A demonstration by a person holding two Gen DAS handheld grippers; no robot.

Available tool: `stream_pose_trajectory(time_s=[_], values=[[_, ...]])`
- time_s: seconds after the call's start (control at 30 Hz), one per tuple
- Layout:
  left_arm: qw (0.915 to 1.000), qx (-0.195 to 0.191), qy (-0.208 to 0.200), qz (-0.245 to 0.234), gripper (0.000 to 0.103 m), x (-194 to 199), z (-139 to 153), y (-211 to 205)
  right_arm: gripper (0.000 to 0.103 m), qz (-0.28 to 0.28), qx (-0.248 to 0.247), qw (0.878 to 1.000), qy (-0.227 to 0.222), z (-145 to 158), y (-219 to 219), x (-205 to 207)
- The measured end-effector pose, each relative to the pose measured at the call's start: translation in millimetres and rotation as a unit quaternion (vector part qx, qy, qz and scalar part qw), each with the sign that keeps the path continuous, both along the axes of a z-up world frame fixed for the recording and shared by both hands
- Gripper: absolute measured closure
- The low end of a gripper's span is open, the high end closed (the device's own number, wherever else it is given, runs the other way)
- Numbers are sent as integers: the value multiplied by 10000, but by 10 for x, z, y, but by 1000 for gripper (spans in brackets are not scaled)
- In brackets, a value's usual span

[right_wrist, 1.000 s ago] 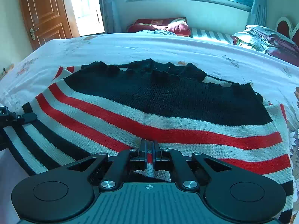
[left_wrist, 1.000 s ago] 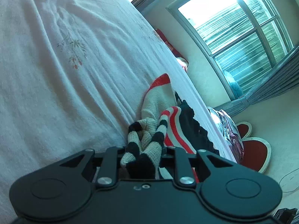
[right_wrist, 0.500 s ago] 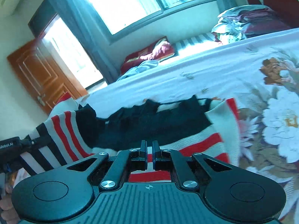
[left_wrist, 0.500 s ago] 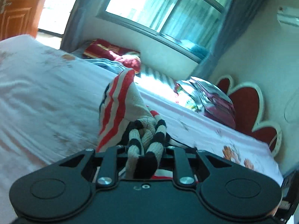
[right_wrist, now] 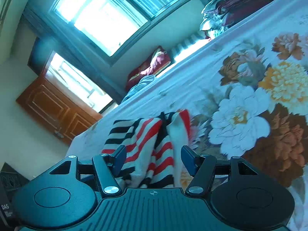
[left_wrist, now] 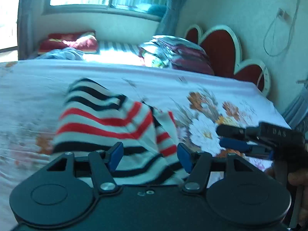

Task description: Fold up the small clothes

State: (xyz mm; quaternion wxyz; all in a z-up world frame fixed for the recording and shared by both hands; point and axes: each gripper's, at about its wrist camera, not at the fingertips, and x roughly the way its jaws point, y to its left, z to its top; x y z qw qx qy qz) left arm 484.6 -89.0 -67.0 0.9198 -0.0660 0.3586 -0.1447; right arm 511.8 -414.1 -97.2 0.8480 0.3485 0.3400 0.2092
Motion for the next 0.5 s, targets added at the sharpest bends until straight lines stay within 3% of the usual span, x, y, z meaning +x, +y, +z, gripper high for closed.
stream_pose_trajectory(time_s=[0.07,0.1,0.17,0.3,0.5], values=[[9991,183,-21,387,54,134,1,323,40,221,114,9997,56,-45,164,53],[9984,167,45,540,62,220,-33,487,40,343,116,9993,104,-68,259,96],[9971,5,205,729,66,406,-134,731,40,544,16,9984,165,-117,465,198],[9965,-219,635,505,76,632,-405,902,40,722,-250,9962,416,-290,785,430],[9969,-126,680,366,75,559,-577,920,40,839,-571,9919,771,-515,1041,673]])
